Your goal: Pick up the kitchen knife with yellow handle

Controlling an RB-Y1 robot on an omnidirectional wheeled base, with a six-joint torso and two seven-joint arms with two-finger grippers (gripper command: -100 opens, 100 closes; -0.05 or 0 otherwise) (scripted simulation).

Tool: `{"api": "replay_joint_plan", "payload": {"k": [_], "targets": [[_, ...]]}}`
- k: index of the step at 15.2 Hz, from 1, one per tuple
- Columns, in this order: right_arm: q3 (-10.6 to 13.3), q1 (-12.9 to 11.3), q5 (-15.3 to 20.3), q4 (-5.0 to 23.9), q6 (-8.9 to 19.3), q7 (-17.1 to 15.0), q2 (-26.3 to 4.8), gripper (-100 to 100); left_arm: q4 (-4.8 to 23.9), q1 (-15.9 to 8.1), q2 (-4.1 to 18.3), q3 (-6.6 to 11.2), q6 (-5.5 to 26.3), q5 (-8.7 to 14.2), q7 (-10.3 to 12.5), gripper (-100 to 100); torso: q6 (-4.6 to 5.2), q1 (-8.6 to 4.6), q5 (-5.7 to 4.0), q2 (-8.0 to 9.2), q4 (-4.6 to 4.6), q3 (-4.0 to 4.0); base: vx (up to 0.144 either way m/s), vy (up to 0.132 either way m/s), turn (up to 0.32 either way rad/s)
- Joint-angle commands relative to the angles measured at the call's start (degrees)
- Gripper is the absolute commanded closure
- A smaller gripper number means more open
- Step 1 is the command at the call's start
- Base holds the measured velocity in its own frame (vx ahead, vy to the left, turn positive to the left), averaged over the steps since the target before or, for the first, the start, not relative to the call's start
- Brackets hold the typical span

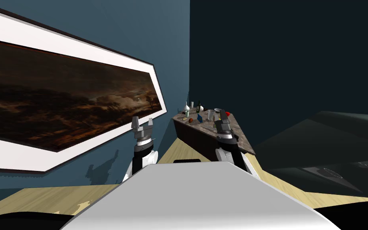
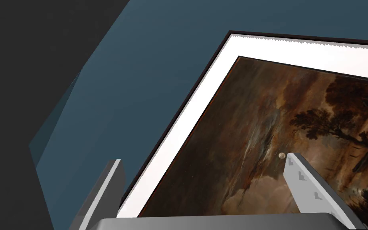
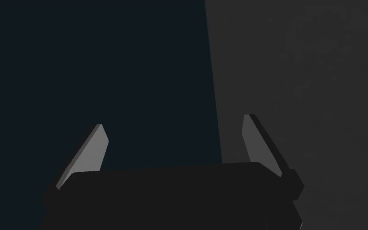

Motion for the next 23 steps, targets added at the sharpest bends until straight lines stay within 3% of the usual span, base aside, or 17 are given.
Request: {"api": "replay_joint_plan", "payload": {"k": [1, 6, 11, 18, 20, 23], "targets": [[0.16, 0.25, 0.17, 0.51, -0.2, 0.04, -1.6, -100, 0.0, 0.0, 0.0, 0.0, 0.0, 0.0, 0.0, 0, 0.0, 0.0, 0.0, 0.0, 0.0, 0.0, -0.004, 0.01, 0.012], [1.11, 1.73, 1.17, 3.52, -1.33, 0.27, -7.99, -100, 0.0, 0.0, -0.01, -0.01, 0.0, 0.0, 0.0, 0, 0.0, 0.22, 0.05, 0.09, 0.02, 0.05, -0.018, 0.051, 0.031], [1.85, 2.88, 1.95, 5.87, -2.21, 0.46, -12.22, -100, 0.0, -0.01, -0.01, -0.01, 0.0, 0.0, 0.0, 0, -0.01, 0.21, 0.04, 0.1, 0.02, 0.05, -0.019, 0.052, 0.031], [3.74, 5.76, 3.95, 11.91, -4.41, 0.96, -21.12, -100, 0.0, 0.0, -0.01, -0.01, 0.0, 0.0, 0.0, 0, -0.01, 0.28, 0.06, 0.09, 0.02, 0.05, -0.02, 0.069, 0.046], [3.74, 5.76, 3.95, 11.91, -4.41, 0.96, -22.32, -100, 0.0, 0.0, -0.01, -0.01, 0.0, 0.0, 0.0, 0, -0.01, 0.28, 0.06, 0.09, 0.02, 0.05, -0.013, 0.057, 0.026], [4.83, 7.41, 5.12, 15.48, -5.66, 1.27, -26.88, -100, 0.0, 0.0, -0.01, -0.01, 0.0, 0.0, 0.0, 0, -0.01, 0.2, 0.05, 0.08, 0.02, 0.05, -0.018, 0.057, 0.057]]}}
